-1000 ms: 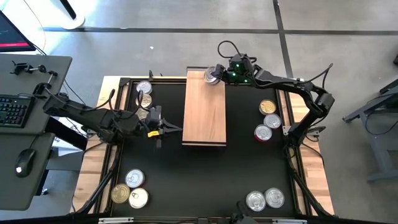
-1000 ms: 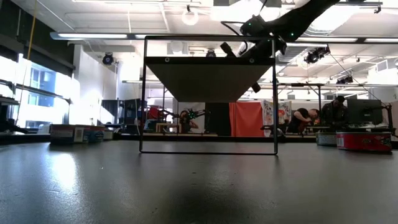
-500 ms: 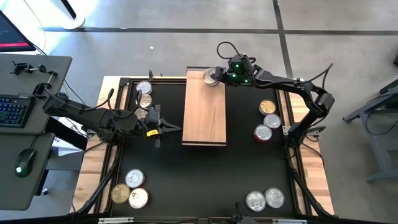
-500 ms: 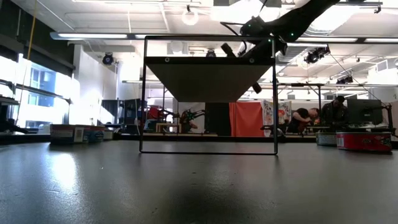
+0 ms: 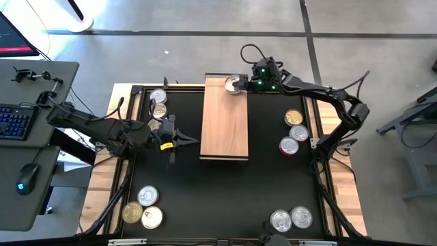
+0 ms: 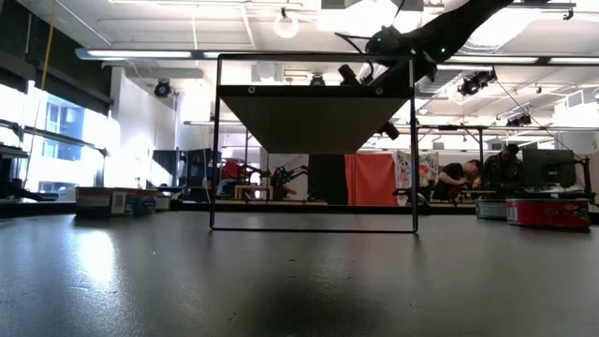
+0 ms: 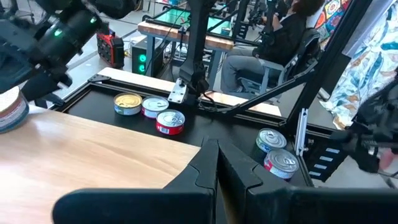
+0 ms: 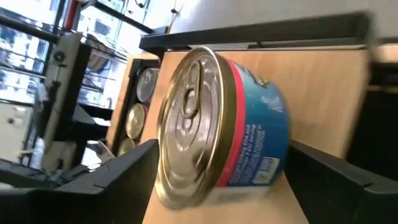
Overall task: Stack canned seafood by type on shelf
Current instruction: Put the blue-pink tuna can on the shelf, then put the red tuna can on the shelf
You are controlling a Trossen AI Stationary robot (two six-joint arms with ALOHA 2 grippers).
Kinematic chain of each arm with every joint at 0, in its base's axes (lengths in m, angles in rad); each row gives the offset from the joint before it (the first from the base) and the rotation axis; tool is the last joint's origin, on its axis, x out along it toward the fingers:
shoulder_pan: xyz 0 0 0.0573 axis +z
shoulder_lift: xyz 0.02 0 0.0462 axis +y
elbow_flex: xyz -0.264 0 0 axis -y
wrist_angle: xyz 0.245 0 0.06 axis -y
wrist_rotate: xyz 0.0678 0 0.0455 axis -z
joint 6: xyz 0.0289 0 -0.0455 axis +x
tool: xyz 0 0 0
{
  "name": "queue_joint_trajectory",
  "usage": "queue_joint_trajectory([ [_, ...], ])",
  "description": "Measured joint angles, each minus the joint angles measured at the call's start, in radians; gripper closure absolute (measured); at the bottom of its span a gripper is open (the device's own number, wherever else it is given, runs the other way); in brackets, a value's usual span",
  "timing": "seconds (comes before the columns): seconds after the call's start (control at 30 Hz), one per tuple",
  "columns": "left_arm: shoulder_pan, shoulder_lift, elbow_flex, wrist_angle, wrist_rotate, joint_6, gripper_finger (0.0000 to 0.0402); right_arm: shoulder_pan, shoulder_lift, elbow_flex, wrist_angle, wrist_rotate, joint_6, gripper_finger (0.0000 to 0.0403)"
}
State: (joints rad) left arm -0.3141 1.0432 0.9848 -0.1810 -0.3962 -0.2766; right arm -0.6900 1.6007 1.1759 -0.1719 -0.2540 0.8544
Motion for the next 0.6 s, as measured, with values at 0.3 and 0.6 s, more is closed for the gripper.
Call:
queue_joint_trajectory([
  [0.3, 0.0, -0.043, 0.0, -0.01, -0.028, 0.015, 0.0402, -0.051, -0.078, 0.0, -0.108, 0.031, -0.083, 0.008],
  [0.6, -0.002, -0.088, 0.0, -0.088, -0.008, -0.058, 0.0401, -0.066, -0.23, 0.001, -0.309, 0.036, -0.318, 0.008],
])
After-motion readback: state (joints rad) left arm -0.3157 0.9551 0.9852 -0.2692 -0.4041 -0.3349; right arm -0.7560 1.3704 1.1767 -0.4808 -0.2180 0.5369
